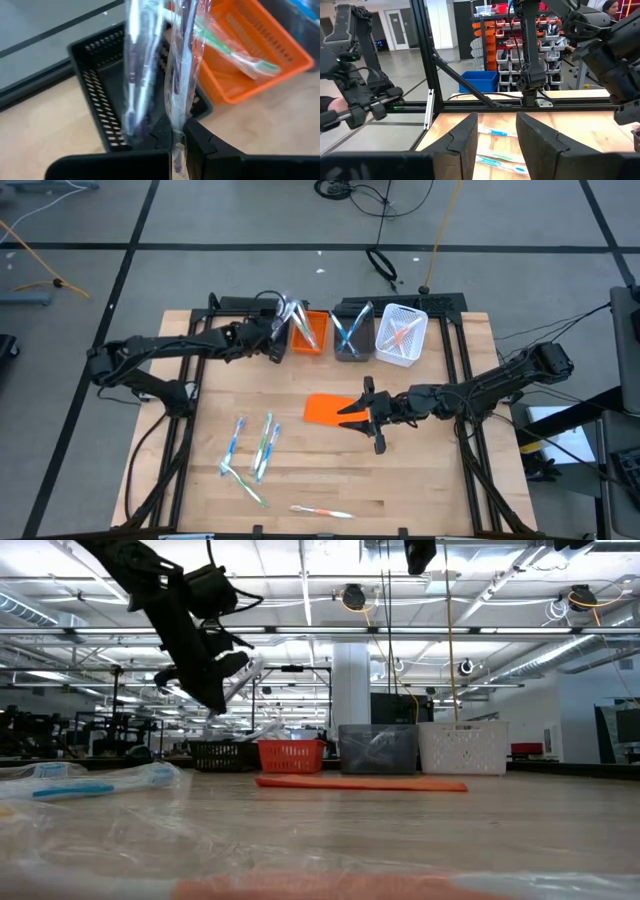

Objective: Pick & Place Toothbrushes
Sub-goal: Put the violet toothbrush into the black bin

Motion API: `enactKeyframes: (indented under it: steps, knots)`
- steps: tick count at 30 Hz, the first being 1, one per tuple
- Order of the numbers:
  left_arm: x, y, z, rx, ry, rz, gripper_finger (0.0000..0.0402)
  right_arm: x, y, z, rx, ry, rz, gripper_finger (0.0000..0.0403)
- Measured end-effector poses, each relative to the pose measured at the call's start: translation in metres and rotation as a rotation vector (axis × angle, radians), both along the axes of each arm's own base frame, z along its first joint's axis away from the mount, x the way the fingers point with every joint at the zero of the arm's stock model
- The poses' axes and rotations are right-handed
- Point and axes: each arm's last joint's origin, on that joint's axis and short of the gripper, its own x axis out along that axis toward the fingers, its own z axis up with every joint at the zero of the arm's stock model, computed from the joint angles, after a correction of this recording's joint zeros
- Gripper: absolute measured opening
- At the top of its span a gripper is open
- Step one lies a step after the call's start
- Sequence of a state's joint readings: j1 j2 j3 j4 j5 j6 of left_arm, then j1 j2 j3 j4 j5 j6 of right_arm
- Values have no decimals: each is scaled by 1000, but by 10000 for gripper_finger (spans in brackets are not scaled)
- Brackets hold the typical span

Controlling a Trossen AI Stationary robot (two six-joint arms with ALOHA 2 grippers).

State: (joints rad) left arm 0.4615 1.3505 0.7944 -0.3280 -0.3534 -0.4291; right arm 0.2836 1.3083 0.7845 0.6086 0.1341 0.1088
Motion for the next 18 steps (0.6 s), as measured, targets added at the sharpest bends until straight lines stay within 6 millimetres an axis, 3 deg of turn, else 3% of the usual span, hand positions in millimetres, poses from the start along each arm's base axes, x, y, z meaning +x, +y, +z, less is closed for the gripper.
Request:
enactKeyframes:
  steps: [18]
  knots:
    - [4, 37, -40, -21, 121, 31, 7, 0, 0, -2, -6, 17, -2, 126]
